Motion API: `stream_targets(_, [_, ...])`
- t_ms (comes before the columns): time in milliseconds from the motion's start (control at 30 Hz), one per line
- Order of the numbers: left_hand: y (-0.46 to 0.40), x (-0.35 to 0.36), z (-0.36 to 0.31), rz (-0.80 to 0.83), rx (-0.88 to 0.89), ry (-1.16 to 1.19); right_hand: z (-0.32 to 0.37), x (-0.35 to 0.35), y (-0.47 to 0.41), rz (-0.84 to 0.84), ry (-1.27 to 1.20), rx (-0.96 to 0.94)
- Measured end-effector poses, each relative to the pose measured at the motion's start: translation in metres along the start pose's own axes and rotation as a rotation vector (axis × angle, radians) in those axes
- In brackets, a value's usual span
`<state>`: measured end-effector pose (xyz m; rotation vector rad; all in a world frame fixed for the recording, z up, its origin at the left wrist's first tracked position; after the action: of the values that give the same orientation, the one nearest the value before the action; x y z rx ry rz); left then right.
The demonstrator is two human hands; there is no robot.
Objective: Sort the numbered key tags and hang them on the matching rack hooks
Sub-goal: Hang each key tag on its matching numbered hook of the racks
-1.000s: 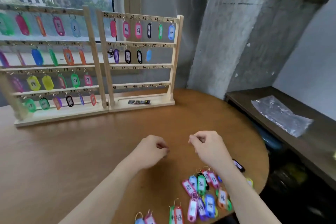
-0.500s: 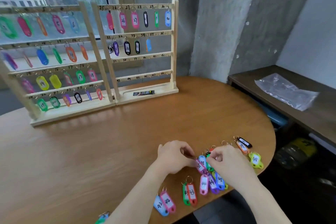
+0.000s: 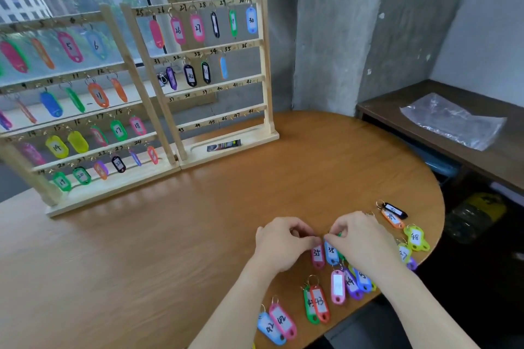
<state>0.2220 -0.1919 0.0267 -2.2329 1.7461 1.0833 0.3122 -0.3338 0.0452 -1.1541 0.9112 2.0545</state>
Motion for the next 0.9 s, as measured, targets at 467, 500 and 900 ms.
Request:
stream_targets(467, [-0.004,-0.028,0.008,-0.016,0.110,0.241,0.008,-0.028,-0.004,-0.027,-0.291,-0.245])
stream_targets(500, [-0.005,-0.037,0.007,-0.032,0.129,0.244,0.011,-0.034,-0.006,-0.035,-0.342,-0.279])
stream_targets(900, [-0.025,-0.160,-0.082,-0.251,0.303,0.140,0.072,-0.142,-0.094,-0.107,-0.883,-0.499])
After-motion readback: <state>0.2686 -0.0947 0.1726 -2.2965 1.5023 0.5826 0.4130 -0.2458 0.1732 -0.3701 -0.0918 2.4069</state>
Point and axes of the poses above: each hand's wrist, its own y-axis away from the middle knuckle, its own x-axis out of the palm, z = x × y, the point moved 2 cm from there along -y, towards the middle knuckle, and after that the axes turned 12 degrees about z, right-handed, at the moved point
